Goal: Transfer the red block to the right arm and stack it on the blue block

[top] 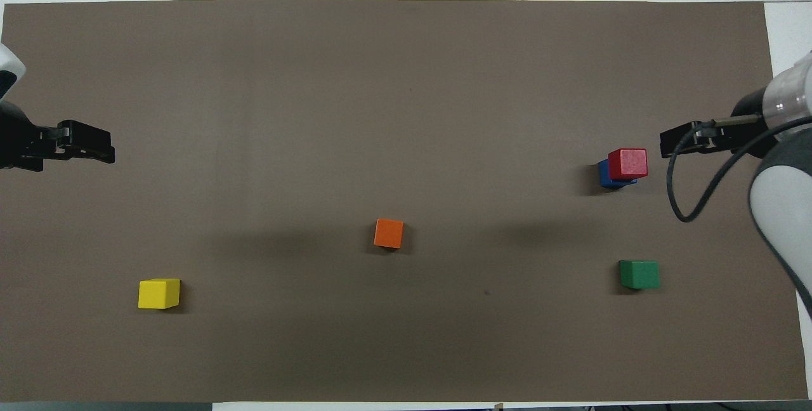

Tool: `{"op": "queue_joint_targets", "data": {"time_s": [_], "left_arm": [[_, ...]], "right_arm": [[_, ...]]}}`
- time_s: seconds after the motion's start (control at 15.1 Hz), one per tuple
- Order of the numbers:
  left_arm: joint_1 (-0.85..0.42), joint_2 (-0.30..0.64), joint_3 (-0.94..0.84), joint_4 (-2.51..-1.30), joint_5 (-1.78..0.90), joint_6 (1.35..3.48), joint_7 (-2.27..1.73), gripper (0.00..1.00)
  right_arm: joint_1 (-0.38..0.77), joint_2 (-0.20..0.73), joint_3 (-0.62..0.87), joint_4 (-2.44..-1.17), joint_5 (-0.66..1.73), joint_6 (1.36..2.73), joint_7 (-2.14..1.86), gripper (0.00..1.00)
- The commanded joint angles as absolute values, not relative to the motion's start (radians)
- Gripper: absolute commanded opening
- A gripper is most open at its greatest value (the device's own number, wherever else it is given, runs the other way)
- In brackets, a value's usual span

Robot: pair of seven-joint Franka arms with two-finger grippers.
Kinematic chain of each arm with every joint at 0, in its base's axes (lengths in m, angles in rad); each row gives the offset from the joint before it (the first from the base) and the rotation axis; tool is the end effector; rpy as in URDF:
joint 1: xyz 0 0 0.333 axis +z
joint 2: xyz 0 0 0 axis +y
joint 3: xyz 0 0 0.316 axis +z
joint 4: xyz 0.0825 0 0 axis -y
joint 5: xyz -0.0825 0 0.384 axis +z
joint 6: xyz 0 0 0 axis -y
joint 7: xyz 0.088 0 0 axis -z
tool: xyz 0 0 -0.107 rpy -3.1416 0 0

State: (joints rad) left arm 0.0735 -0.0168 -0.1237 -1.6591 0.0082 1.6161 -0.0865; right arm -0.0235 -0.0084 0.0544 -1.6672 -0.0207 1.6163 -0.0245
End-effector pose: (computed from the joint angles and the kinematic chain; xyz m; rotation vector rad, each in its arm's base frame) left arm 0.5506 -0.0274 0.5959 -3.1288 -0.0561 0.0400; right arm 0.5528 0.0151 0.5875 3.1184 0.0885 -0.0662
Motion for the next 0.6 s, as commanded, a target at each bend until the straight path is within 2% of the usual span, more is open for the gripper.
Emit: {"op": "queue_joint_targets", "data": {"time_s": [0.0,0.27,0.53], "left_arm": [[0.084,-0.035,-0.123,-1.675,-0.006,1.606,-0.084,1.0],[0.089,-0.035,-0.123,-1.675,-0.006,1.605,-0.086,1.0],[0.089,-0.035,-0.123,-1.675,-0.006,1.605,-0.086,1.0]], "right_arm": [[-0.052,0.002,0.051,-1.563,0.003,1.452,-0.106,1.0],[-0.098,-0.009,0.057,-1.552,-0.009,1.405,-0.144,1.0],[-0.063,-0.008,0.023,-1.552,-0.015,1.42,-0.137,1.0]]}}
